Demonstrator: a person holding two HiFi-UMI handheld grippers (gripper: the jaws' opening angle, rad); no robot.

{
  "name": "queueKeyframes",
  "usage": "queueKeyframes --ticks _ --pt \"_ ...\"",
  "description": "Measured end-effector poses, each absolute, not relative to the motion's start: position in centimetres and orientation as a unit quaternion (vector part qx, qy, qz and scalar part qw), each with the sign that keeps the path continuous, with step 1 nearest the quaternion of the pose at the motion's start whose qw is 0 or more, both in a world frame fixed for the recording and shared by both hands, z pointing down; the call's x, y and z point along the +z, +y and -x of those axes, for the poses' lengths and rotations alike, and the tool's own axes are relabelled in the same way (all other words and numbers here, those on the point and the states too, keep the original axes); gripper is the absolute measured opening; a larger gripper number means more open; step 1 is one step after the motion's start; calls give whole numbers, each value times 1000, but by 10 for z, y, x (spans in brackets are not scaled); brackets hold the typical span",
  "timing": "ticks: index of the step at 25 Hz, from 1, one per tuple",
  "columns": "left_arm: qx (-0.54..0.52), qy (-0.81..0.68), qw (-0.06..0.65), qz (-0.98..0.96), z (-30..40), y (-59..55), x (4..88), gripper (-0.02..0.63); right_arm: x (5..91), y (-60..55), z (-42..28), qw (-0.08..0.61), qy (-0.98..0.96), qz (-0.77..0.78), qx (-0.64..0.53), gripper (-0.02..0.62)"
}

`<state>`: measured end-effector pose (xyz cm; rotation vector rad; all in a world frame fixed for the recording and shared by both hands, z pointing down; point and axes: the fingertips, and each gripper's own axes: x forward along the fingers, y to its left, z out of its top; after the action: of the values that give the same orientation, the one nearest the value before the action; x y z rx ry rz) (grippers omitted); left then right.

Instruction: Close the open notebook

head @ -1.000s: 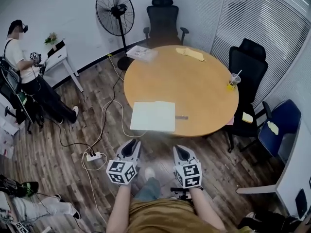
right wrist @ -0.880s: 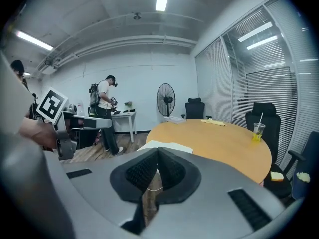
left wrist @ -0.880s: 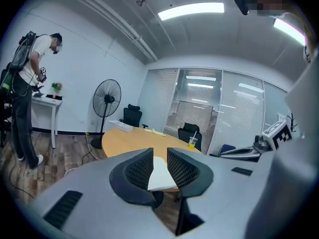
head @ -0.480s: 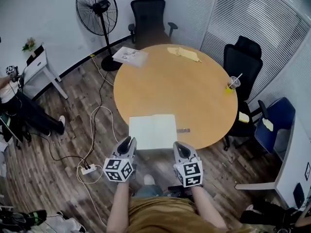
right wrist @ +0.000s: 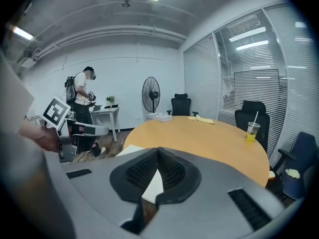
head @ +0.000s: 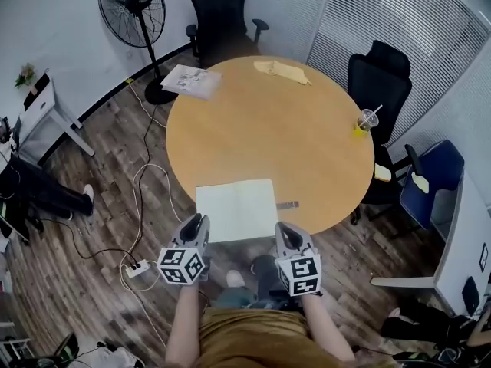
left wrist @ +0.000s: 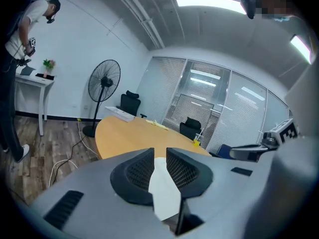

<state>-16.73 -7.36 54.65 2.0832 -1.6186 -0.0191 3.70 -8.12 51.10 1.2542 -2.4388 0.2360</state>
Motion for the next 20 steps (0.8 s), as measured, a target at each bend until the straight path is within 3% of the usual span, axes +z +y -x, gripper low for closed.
queueKeyframes --ticks 20 --pt "22 -616 308 -725 173 -87 600 92 546 -120 -38 228 -872 -419 114 11"
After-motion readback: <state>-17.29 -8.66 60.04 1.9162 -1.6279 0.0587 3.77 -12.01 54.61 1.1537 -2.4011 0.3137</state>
